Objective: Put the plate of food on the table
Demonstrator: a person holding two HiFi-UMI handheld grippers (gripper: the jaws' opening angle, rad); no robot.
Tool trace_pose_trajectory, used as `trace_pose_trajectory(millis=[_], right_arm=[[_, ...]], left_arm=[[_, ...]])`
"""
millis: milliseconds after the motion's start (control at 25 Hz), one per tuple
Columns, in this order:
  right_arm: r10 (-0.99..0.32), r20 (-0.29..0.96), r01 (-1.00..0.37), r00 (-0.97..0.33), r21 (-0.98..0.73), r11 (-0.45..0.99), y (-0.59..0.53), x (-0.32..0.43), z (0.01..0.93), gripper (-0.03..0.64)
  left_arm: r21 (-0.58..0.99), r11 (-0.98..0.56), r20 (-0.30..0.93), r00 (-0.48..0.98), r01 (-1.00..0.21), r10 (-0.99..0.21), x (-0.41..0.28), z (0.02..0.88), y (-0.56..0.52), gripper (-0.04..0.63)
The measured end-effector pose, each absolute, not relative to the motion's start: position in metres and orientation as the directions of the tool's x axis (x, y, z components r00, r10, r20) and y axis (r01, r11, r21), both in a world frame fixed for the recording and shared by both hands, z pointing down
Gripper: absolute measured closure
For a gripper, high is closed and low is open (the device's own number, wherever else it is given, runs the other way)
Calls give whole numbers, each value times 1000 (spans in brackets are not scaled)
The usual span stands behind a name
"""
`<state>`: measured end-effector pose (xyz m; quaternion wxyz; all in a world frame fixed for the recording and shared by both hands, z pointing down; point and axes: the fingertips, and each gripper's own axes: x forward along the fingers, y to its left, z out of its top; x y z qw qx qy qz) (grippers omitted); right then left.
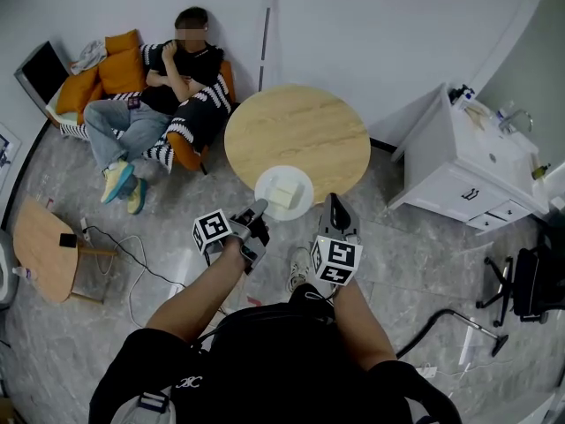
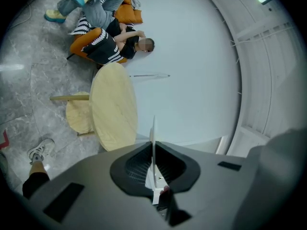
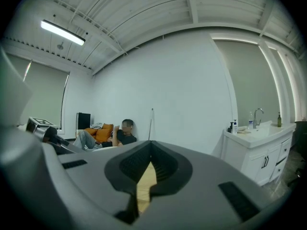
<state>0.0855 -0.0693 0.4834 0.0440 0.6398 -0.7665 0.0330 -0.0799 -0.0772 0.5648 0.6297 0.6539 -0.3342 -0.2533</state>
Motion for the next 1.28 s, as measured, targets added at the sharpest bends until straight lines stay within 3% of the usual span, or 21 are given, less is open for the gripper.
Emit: trace_pose_trajectory(millis=[1280], right_arm=[[-945, 151, -956, -291, -8, 294, -247, 122, 485, 612]], left_arm=[[993, 38, 99, 602, -114, -792, -37, 558, -243, 572]])
